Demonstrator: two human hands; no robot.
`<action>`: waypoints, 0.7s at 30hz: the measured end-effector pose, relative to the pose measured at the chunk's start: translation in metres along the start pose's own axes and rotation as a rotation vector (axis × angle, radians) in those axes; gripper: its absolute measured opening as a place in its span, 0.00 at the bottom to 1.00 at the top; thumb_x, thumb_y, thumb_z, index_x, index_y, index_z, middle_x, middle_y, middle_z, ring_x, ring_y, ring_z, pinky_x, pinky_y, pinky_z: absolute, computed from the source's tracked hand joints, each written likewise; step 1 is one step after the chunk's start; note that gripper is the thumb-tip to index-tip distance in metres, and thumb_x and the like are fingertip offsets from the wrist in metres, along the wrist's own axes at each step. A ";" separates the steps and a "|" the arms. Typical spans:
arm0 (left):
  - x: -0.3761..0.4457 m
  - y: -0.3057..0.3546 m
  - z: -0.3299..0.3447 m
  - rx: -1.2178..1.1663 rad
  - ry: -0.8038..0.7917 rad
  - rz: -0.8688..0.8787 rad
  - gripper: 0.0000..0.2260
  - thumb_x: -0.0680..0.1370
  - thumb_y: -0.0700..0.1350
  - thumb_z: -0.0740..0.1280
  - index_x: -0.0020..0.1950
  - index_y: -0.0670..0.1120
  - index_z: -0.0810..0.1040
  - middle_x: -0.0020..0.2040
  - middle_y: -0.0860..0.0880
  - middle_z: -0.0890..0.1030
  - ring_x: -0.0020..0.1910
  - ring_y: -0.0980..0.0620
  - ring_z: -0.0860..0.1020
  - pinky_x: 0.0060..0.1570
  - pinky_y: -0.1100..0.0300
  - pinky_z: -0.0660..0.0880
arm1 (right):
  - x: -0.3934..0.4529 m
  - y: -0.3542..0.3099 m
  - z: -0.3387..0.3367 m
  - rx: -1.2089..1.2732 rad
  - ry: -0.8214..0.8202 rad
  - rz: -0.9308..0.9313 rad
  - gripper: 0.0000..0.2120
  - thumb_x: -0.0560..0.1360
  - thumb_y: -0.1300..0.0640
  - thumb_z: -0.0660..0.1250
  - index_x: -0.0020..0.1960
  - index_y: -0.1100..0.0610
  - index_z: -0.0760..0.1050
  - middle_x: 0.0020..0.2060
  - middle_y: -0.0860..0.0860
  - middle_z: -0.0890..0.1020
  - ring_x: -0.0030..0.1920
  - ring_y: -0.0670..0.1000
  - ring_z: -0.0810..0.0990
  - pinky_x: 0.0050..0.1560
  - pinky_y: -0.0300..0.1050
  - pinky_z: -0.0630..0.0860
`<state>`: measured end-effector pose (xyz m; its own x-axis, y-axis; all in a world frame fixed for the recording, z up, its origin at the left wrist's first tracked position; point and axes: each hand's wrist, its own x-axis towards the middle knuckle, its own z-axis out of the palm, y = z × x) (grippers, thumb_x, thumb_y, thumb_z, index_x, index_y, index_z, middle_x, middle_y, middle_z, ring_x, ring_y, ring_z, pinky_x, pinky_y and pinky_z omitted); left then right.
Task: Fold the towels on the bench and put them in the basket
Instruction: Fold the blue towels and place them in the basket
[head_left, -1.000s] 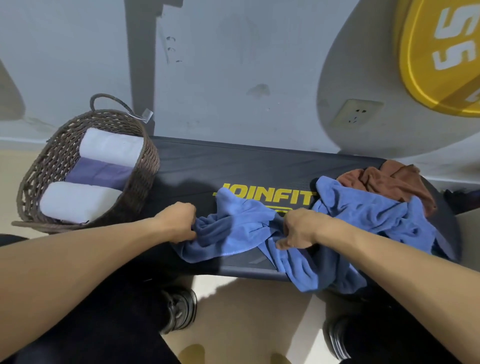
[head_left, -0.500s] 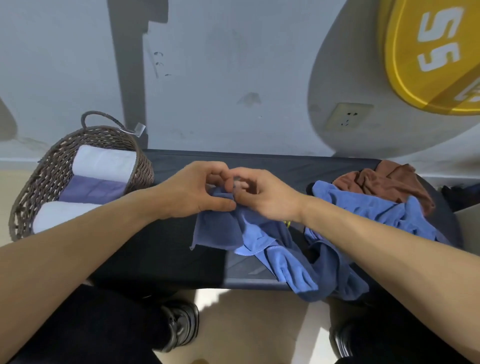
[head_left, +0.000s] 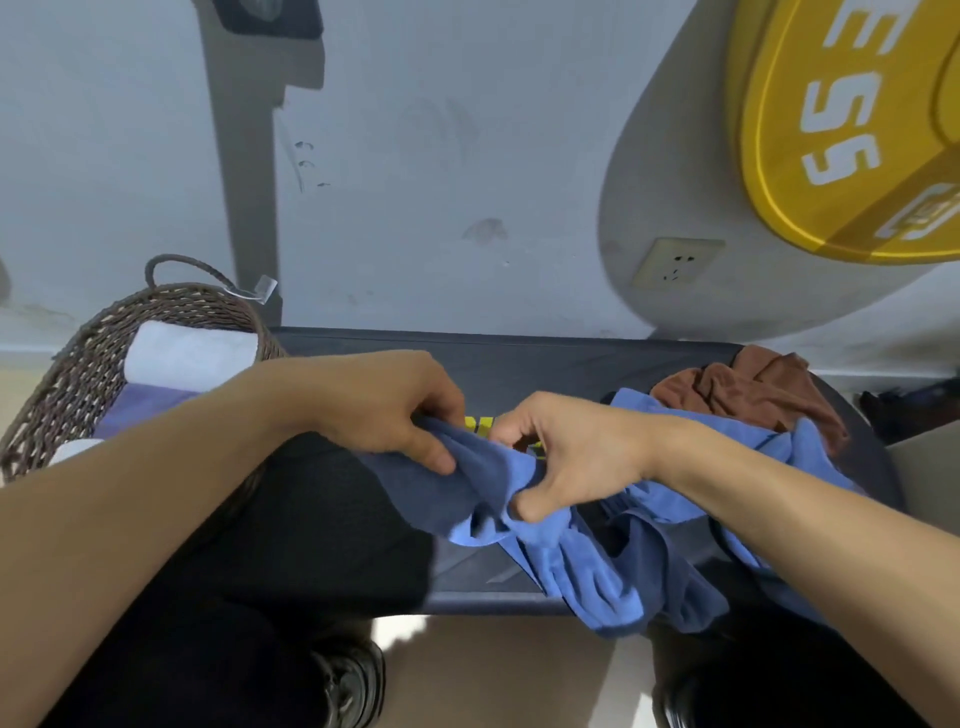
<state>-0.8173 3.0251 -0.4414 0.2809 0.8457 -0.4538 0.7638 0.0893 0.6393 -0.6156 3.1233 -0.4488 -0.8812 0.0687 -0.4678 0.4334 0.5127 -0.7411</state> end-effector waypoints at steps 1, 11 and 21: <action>0.002 0.002 -0.001 -0.067 0.013 0.025 0.06 0.72 0.54 0.75 0.39 0.56 0.80 0.33 0.57 0.80 0.33 0.62 0.76 0.34 0.69 0.70 | -0.002 0.001 0.001 0.018 -0.011 0.000 0.07 0.66 0.66 0.71 0.39 0.62 0.73 0.30 0.55 0.73 0.31 0.48 0.69 0.34 0.48 0.69; 0.015 0.007 0.004 -1.028 0.166 0.212 0.04 0.74 0.49 0.71 0.43 0.50 0.84 0.40 0.51 0.84 0.39 0.57 0.82 0.39 0.68 0.77 | -0.024 0.010 -0.012 0.273 0.276 -0.061 0.17 0.72 0.59 0.75 0.43 0.71 0.71 0.36 0.67 0.74 0.34 0.53 0.71 0.36 0.57 0.70; 0.031 0.007 0.005 -0.901 0.297 -0.003 0.09 0.78 0.50 0.67 0.47 0.44 0.77 0.37 0.52 0.81 0.35 0.58 0.78 0.35 0.66 0.75 | -0.042 0.030 -0.049 0.213 0.068 0.014 0.12 0.73 0.55 0.74 0.46 0.63 0.78 0.37 0.62 0.78 0.34 0.58 0.73 0.36 0.53 0.73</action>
<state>-0.8001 3.0490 -0.4542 0.0256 0.9329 -0.3593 -0.0070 0.3595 0.9331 -0.5750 3.1783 -0.4280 -0.8822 0.1360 -0.4509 0.4698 0.3194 -0.8230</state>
